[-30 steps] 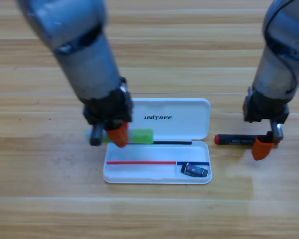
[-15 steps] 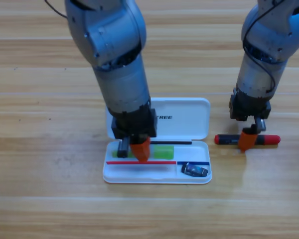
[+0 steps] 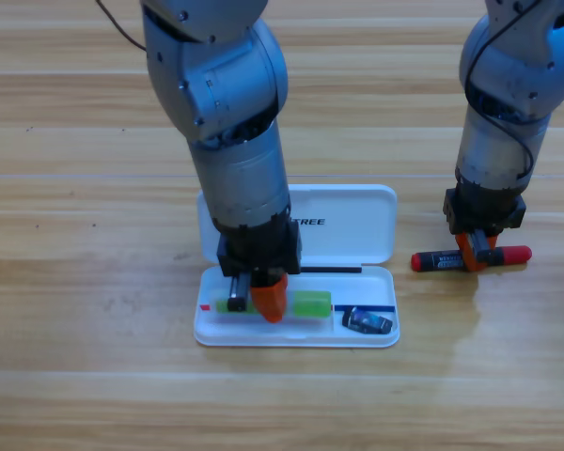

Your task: Clean up eraser and pencils

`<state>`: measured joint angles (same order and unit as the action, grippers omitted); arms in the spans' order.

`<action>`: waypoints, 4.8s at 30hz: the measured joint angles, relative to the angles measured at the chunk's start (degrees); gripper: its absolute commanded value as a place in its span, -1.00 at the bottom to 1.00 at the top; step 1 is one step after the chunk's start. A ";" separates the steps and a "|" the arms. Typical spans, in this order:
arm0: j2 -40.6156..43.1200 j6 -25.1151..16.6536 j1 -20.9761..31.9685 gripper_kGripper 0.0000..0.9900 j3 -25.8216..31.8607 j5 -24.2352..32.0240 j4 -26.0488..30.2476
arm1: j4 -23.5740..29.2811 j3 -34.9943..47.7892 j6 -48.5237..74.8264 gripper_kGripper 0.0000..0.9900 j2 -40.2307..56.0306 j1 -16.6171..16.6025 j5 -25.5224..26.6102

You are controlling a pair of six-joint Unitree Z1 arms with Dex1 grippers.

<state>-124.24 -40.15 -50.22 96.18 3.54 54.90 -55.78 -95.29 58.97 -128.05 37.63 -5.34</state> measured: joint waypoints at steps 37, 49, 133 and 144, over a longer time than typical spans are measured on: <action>-1.40 1.47 0.77 1.00 -1.38 1.51 0.81 | -6.80 3.38 -6.83 -1.00 14.40 -0.11 2.75; 0.79 1.56 0.95 1.00 0.17 1.51 5.99 | -9.41 1.91 -11.50 -1.00 15.87 4.97 6.44; -7.77 -22.07 37.82 -1.00 3.65 44.18 1.17 | 17.80 21.36 -34.60 1.00 49.05 19.12 29.50; -8.35 -22.46 33.87 -1.00 3.44 45.81 1.84 | 18.17 22.79 -34.66 1.00 49.08 19.12 29.69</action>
<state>-132.58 -62.61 -16.35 99.62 49.35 56.75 -37.61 -72.49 24.30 -78.97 56.75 24.35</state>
